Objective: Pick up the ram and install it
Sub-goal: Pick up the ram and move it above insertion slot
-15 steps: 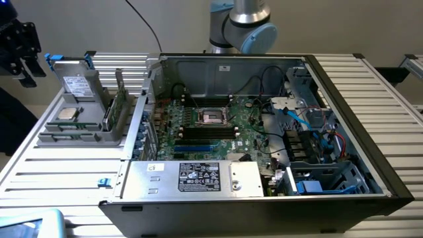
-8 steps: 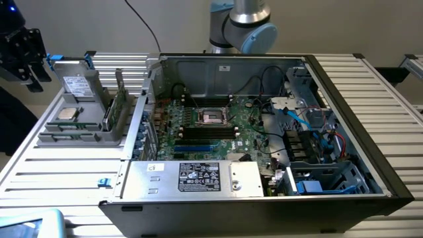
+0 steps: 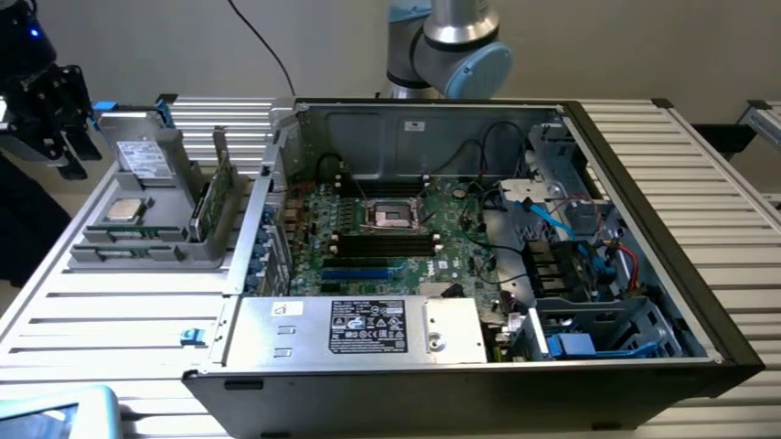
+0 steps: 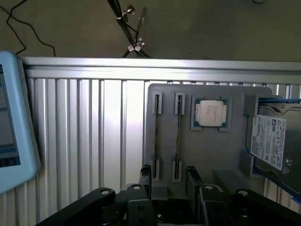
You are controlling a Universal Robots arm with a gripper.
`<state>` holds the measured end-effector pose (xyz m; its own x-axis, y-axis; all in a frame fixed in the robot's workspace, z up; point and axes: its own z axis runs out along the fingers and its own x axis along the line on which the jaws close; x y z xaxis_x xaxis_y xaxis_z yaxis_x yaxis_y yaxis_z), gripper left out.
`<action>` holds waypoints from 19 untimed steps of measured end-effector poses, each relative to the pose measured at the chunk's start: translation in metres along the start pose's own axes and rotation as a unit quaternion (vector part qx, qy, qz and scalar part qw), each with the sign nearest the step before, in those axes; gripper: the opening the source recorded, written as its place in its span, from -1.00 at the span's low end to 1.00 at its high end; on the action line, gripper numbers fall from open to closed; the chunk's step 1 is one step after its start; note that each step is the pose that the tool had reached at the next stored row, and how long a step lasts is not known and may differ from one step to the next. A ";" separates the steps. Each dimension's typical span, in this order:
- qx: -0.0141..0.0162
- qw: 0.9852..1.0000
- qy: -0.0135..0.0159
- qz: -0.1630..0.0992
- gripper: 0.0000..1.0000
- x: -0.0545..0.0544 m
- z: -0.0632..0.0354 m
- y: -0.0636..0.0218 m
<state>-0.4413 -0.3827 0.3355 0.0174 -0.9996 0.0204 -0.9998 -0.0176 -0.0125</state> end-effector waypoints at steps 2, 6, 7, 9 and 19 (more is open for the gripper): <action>0.000 1.000 0.000 0.000 -0.15 0.000 0.0036 0.0000; 0.000 1.000 0.000 0.000 -0.15 0.000 0.0109 0.0000; 0.000 1.000 0.000 0.000 -0.15 0.000 0.0128 0.0000; 0.000 1.000 0.000 0.000 -0.15 0.000 0.0164 -0.0013; 0.000 1.000 0.000 0.000 -0.15 0.000 0.0346 -0.0050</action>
<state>-0.4359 -0.3829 0.3010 0.0174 -0.9996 0.0206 -0.9998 -0.0176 -0.0123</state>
